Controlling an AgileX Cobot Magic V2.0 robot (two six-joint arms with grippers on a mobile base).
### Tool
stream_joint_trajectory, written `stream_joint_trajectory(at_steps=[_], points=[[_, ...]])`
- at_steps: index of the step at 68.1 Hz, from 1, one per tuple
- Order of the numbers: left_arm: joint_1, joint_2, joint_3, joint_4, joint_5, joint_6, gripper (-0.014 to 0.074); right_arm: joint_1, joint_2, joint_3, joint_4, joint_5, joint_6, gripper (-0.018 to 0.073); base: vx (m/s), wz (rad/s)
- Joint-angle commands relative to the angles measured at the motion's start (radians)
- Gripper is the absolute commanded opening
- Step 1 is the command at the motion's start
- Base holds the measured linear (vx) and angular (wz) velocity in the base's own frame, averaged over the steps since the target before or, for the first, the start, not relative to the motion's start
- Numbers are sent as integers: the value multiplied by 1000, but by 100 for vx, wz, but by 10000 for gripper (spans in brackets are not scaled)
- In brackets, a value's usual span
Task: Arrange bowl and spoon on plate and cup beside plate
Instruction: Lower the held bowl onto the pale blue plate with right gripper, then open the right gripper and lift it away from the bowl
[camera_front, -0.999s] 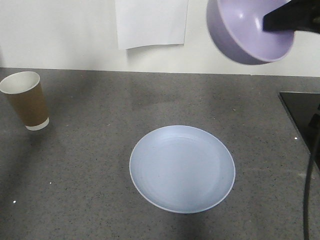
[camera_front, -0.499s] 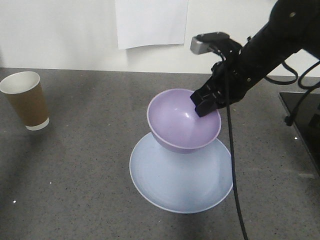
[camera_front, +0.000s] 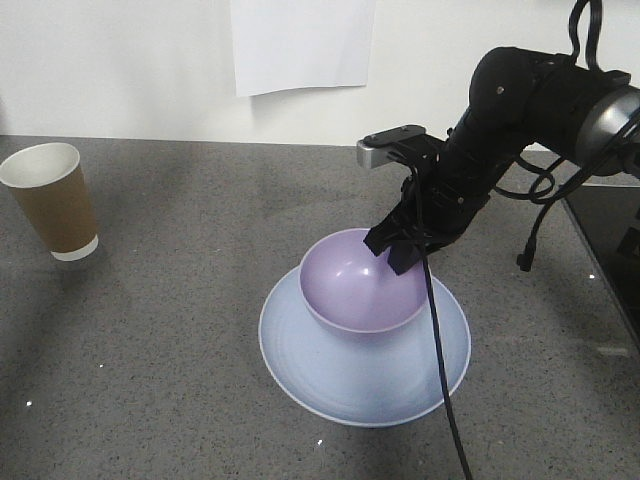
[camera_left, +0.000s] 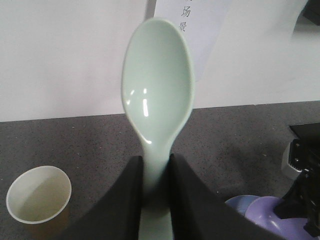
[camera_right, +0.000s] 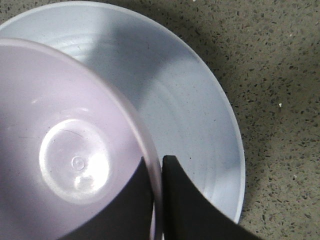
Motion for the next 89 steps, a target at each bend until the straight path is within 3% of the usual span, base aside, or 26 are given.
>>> stream_joint_trajectory(at_steps=[1, 41, 74, 75, 89], points=[[0, -22, -27, -32, -60, 2, -6, 1, -51, -23, 17, 39, -3, 8, 0, 0], [0, -22, -27, -32, -58, 2, -6, 48, -28, -23, 12, 39, -2, 58, 0, 0], [0, -22, -27, -32, -41, 2, -6, 55, -37, -27, -118, 39, 24, 366, 0, 0], [0, -22, -27, -32, -40, 2, -6, 55, -63, -59, -136, 39, 26, 429, 0, 0], [0, -22, -27, -32, -41, 2, -6, 55, -125, -188, -193, 39, 58, 445, 0, 0]])
